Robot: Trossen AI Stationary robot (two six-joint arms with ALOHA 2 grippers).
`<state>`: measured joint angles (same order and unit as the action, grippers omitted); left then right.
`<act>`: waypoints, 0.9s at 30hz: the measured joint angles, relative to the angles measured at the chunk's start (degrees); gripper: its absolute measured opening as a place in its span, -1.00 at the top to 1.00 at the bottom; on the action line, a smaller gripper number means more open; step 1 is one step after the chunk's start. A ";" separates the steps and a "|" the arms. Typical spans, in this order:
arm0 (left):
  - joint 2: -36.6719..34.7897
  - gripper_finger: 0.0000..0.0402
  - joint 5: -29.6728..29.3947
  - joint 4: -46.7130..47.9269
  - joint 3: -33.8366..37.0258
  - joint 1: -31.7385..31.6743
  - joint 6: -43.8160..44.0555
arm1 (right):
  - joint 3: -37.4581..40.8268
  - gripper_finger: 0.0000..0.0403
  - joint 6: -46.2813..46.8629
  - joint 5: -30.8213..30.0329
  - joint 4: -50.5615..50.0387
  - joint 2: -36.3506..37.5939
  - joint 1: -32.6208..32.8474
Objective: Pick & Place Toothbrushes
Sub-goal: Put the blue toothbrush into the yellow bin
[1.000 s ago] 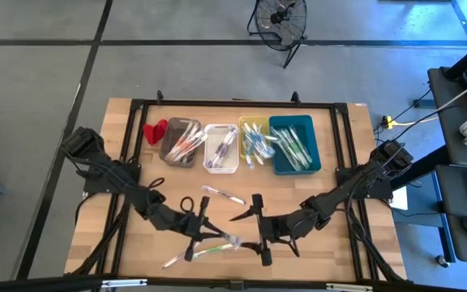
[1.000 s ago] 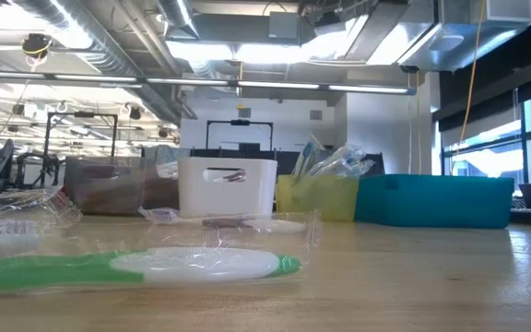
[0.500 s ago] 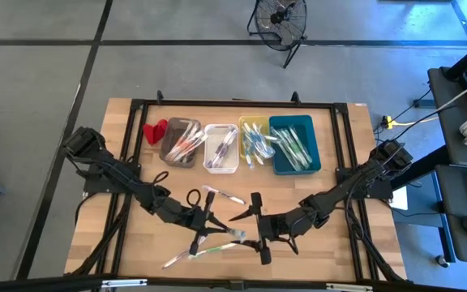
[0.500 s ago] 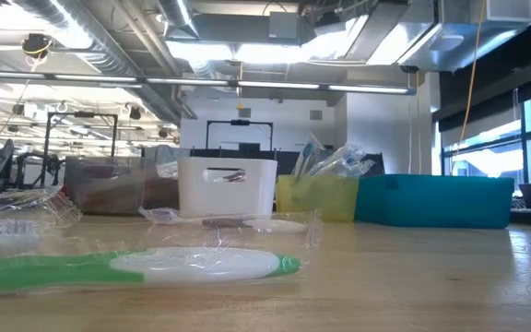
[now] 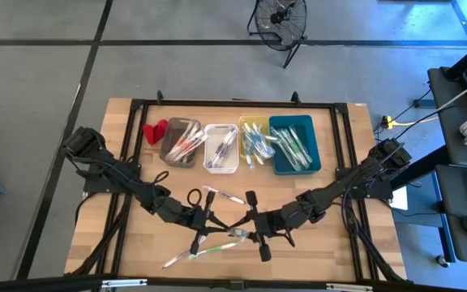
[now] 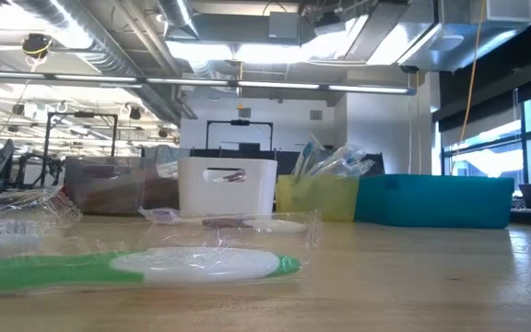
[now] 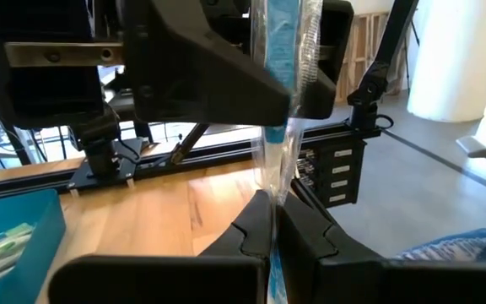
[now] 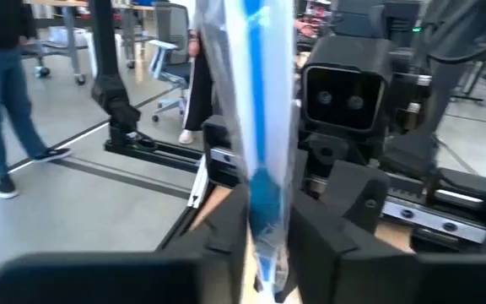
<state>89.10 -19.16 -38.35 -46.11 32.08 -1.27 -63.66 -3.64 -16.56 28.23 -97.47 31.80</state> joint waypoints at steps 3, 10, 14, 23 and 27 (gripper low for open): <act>0.00 0.98 0.04 0.41 0.00 0.01 -0.14 | -0.02 0.81 -0.80 1.41 -0.48 0.00 -0.12; -0.02 0.96 -0.20 1.31 0.00 0.00 1.22 | -0.02 0.86 -1.51 1.52 -1.67 -0.02 -0.12; -0.02 0.86 -0.63 1.47 0.00 0.00 1.55 | -0.07 0.88 -1.45 0.33 -2.35 -0.02 -0.10; -0.02 0.53 -3.94 1.33 0.00 -0.09 4.67 | -0.15 0.90 7.12 -7.88 -13.21 1.47 0.17; -0.13 0.39 -4.00 2.26 0.00 0.02 5.76 | -0.10 0.90 13.95 -11.63 -21.29 3.64 0.57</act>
<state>88.97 -23.16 -36.08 -46.11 32.10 4.49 -63.75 10.32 -28.18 6.94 -93.84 32.37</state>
